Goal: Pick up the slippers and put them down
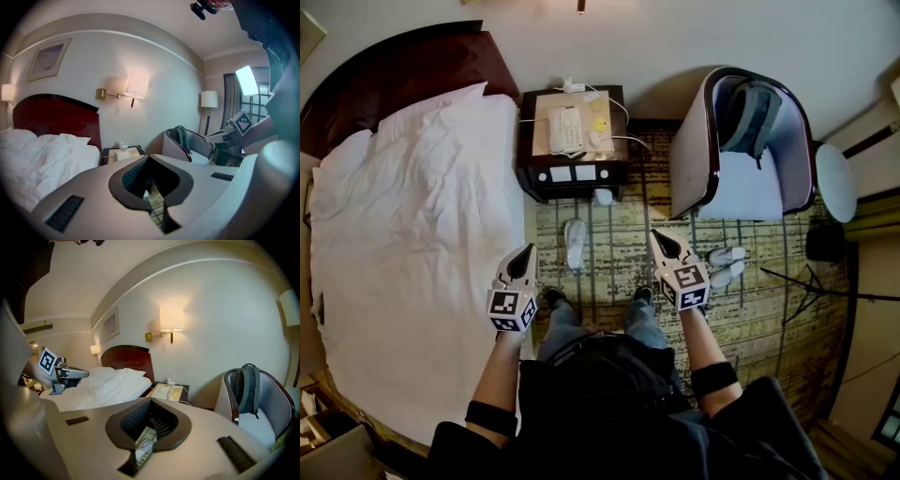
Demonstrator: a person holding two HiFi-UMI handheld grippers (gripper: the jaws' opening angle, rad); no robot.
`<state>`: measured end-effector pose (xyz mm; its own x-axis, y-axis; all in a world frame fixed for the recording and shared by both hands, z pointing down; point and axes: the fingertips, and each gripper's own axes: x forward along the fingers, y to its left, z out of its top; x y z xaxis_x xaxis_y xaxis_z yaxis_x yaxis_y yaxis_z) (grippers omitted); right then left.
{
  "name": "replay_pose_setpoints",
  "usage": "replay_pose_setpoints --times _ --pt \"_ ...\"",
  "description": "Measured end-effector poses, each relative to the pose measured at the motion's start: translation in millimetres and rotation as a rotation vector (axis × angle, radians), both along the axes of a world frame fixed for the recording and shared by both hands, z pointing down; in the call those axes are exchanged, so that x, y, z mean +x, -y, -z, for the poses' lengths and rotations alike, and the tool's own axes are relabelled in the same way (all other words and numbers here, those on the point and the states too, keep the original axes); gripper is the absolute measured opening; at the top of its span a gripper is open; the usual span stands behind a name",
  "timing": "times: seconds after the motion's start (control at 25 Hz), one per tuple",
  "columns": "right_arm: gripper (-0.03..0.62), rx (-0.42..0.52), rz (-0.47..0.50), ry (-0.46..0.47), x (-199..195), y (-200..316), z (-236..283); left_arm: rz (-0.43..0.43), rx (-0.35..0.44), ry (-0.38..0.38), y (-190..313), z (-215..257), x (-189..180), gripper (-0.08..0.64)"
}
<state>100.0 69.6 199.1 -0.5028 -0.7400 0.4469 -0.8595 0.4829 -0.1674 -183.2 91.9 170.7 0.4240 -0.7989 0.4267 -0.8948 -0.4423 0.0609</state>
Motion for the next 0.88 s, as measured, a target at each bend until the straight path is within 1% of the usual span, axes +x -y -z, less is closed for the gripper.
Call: replay_pose_setpoints --times 0.4,0.52,0.68,0.8,0.88 --pt "0.002 -0.033 0.002 0.015 -4 -1 -16 -0.035 -0.055 0.011 5 -17 17 0.0" --pt "0.002 -0.032 0.014 0.018 -9 2 -18 -0.027 -0.067 0.02 8 -24 17 0.0" --pt "0.002 -0.039 0.028 0.022 -19 4 -22 -0.049 -0.117 0.025 6 -35 22 0.019" --pt "0.002 -0.047 0.044 0.026 -29 7 -27 -0.063 -0.157 0.028 5 -53 22 0.04" --pt "0.002 -0.055 0.053 0.029 -36 10 -36 -0.078 -0.192 0.025 5 -67 23 0.074"
